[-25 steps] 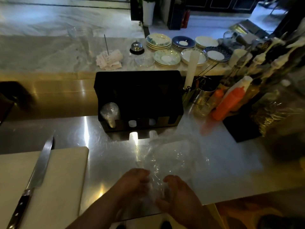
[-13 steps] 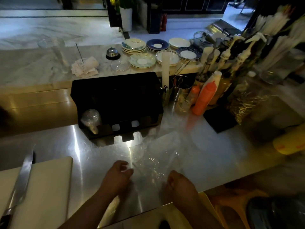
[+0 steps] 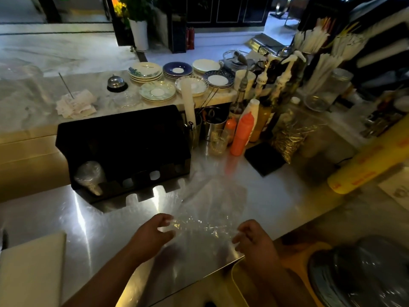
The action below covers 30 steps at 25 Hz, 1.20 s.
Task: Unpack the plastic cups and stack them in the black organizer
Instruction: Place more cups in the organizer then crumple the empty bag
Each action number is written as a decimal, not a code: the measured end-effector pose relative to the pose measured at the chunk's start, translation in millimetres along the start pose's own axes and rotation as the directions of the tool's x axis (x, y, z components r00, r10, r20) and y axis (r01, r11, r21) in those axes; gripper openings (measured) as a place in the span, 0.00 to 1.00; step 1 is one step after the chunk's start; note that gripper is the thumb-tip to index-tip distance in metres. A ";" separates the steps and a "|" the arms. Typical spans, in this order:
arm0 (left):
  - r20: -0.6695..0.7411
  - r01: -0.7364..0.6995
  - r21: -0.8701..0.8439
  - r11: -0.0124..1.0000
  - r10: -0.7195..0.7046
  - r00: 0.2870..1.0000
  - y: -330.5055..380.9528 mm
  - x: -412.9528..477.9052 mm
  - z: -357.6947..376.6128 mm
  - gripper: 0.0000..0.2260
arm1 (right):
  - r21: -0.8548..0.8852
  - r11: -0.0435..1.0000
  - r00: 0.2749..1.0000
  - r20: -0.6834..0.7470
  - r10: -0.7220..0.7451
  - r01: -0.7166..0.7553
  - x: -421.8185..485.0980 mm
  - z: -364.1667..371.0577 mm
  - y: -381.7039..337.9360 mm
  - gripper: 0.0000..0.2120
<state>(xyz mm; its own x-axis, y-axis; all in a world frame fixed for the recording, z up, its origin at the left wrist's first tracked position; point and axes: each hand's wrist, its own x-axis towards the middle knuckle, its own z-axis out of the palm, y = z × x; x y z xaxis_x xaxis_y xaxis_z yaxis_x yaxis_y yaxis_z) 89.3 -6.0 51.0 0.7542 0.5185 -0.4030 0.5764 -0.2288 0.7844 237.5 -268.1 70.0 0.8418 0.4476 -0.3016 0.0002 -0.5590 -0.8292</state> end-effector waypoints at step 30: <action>0.210 0.196 -0.293 0.936 -0.137 0.968 8.5 0.3 -17.2 0.14 | -0.029 0.982 0.964 0.185 0.190 -0.188 19.0 -41.1 13.0 0.03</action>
<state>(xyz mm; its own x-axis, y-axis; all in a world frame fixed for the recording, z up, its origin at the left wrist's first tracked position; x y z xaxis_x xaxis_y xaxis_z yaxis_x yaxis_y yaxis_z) 89.1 6.4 65.6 0.7171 0.3607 -0.5964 0.5951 0.1287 0.7933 275.7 -295.5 72.8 0.7122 0.4544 -0.5350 -0.1423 -0.6529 -0.7439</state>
